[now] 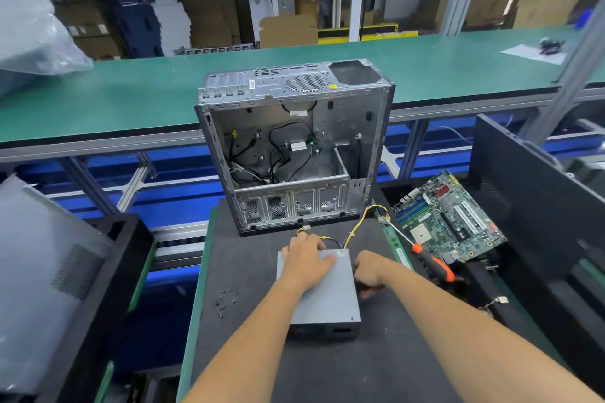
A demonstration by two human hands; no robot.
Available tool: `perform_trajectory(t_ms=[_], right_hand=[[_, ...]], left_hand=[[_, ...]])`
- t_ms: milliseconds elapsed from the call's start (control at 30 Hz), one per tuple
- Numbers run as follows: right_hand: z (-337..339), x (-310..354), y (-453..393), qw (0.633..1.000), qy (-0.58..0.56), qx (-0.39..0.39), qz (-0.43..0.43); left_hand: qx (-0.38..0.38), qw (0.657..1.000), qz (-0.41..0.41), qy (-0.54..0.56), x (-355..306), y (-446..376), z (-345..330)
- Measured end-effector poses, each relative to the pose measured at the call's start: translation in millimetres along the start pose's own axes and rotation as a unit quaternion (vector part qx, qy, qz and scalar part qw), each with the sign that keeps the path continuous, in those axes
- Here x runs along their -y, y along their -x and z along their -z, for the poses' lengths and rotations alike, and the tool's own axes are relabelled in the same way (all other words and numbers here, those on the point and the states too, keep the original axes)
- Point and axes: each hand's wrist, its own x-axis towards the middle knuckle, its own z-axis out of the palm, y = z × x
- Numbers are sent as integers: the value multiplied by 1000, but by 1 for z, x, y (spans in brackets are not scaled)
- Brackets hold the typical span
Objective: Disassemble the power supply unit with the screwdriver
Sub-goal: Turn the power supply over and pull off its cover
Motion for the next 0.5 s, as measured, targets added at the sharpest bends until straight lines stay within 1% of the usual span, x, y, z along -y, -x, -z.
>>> perform_trajectory(t_ms=[100, 300, 367, 500], right_hand=[[-4, -5, -6, 1000, -17, -13, -13], [-6, -6, -9, 999, -17, -37, -28], [-5, -5, -9, 999, -13, -31, -31], [-3, -2, -4, 999, 2, 5, -41]], left_hand=[[2, 1000, 2, 9, 0, -1, -1], [6, 1000, 5, 19, 0, -3, -1], [8, 1000, 4, 19, 0, -4, -1], [10, 1000, 10, 23, -2, -6, -2]])
